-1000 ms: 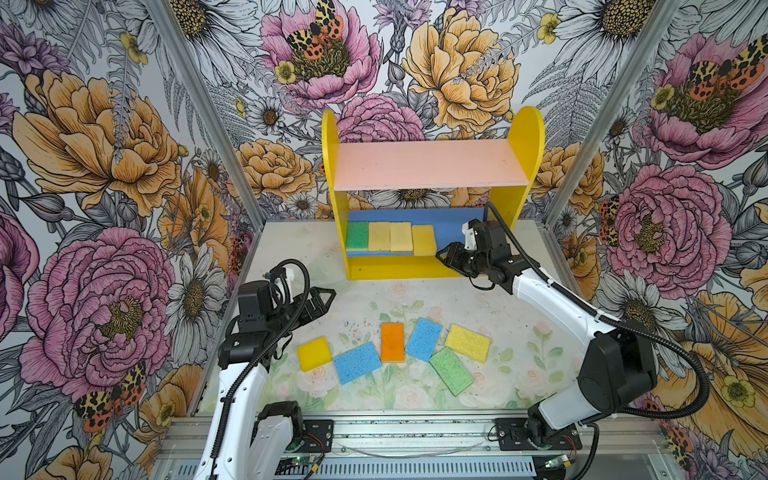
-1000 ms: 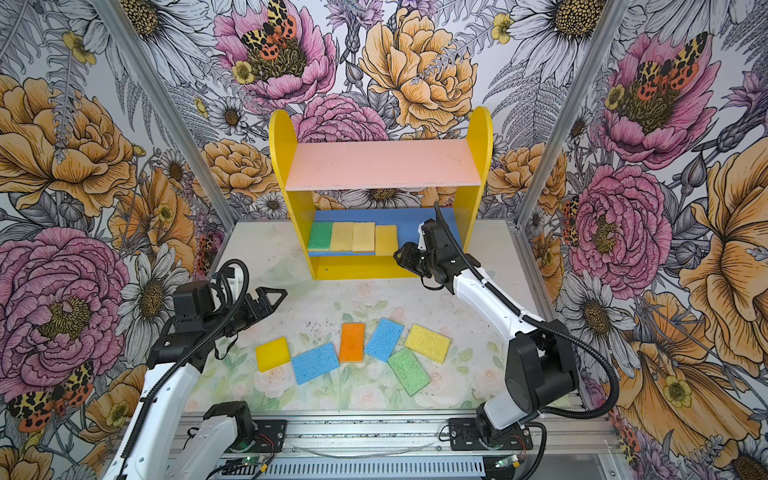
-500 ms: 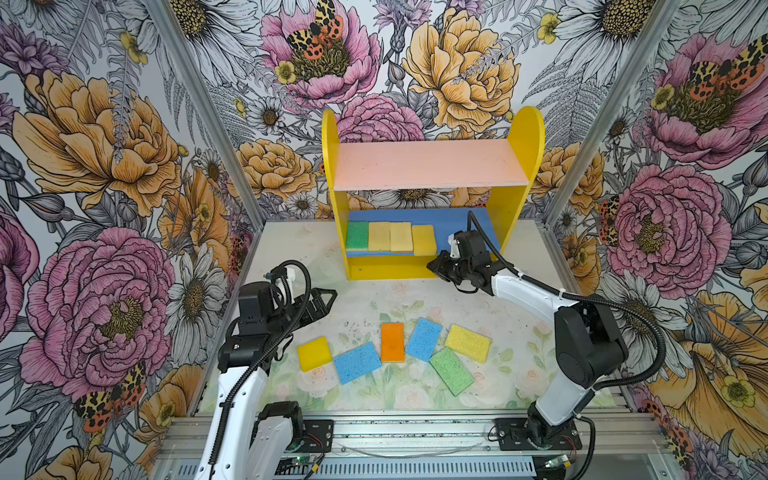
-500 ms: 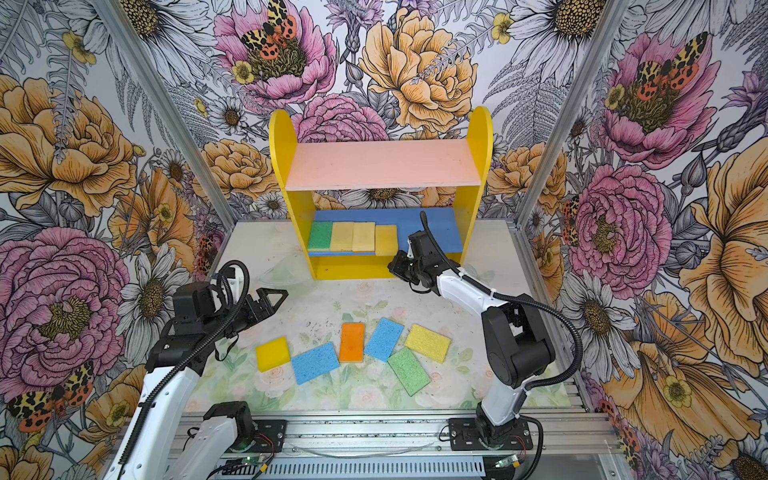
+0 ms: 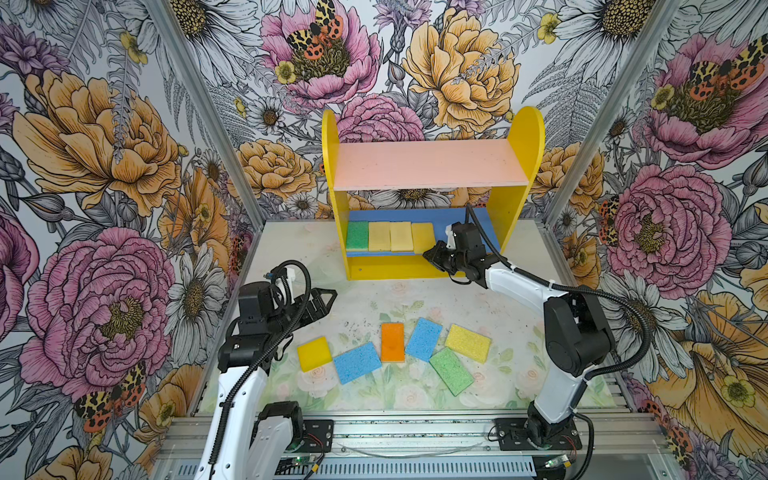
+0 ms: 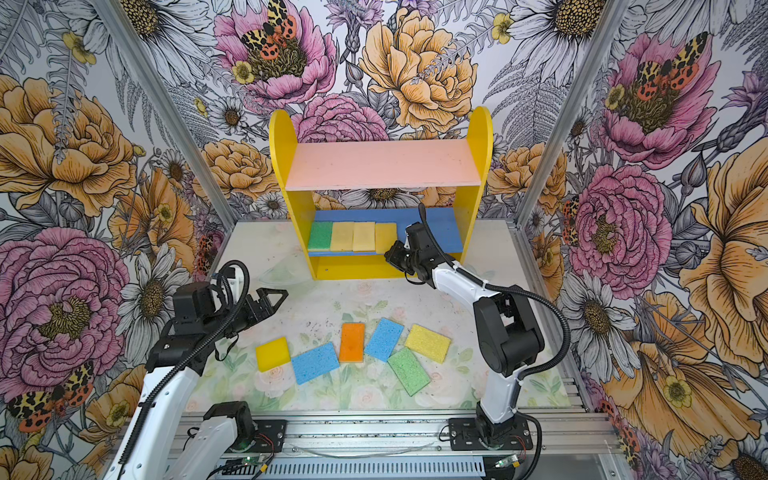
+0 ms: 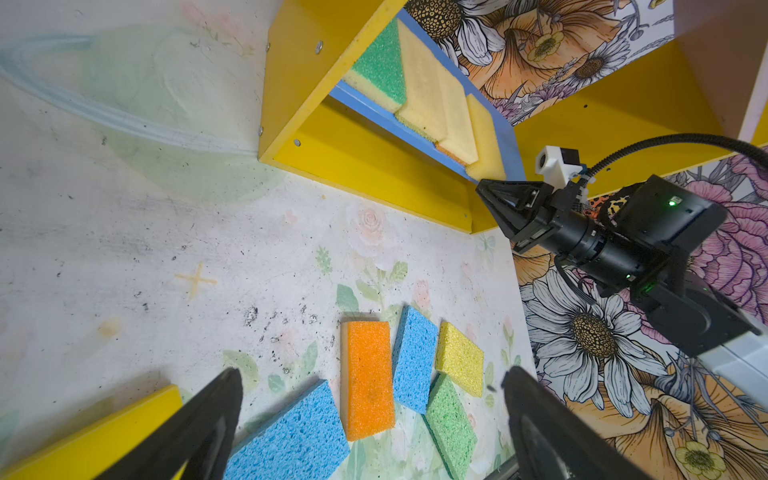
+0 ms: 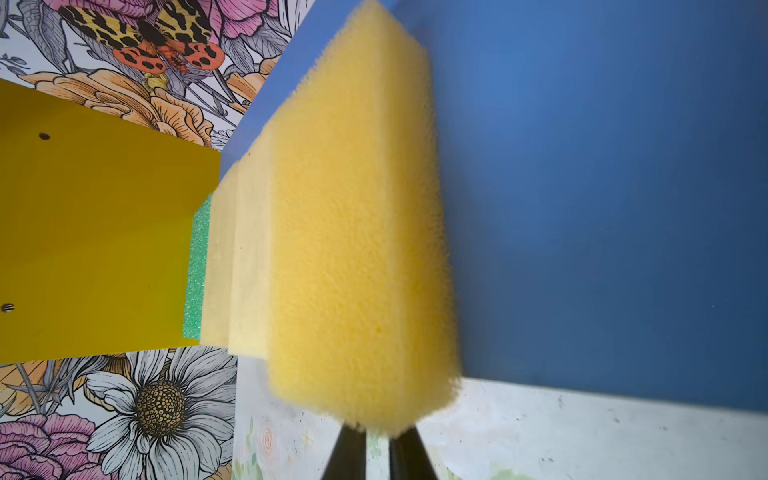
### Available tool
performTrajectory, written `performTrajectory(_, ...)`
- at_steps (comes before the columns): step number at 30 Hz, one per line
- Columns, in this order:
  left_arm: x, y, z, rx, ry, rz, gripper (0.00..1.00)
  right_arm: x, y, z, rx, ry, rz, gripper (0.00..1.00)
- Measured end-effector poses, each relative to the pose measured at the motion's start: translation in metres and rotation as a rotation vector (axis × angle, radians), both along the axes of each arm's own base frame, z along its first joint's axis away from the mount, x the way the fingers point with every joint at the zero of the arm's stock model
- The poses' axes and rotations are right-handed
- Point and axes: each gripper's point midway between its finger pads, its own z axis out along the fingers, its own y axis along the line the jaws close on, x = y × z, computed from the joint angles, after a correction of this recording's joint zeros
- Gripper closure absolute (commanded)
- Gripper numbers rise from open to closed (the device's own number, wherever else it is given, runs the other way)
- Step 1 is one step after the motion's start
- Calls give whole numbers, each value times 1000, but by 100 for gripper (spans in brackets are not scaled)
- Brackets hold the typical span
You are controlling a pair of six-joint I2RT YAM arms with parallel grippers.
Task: Place and organize the cleaning sponges onto the shelf
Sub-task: 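Lower the sponge beside the shelved sponges and press it into line, then open the right gripper and withdraw it from the shelf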
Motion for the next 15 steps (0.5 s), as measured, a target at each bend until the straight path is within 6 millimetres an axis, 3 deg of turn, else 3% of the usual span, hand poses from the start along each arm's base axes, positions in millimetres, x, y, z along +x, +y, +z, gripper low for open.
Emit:
performTrajectory(11,0,-3,-2,1,8,-9,1,6,0,7,30,-23,-13,84)
performTrajectory(15,-1,-4,-2,1,9,-14,1,-10,-2,-5,33,3,-7,77)
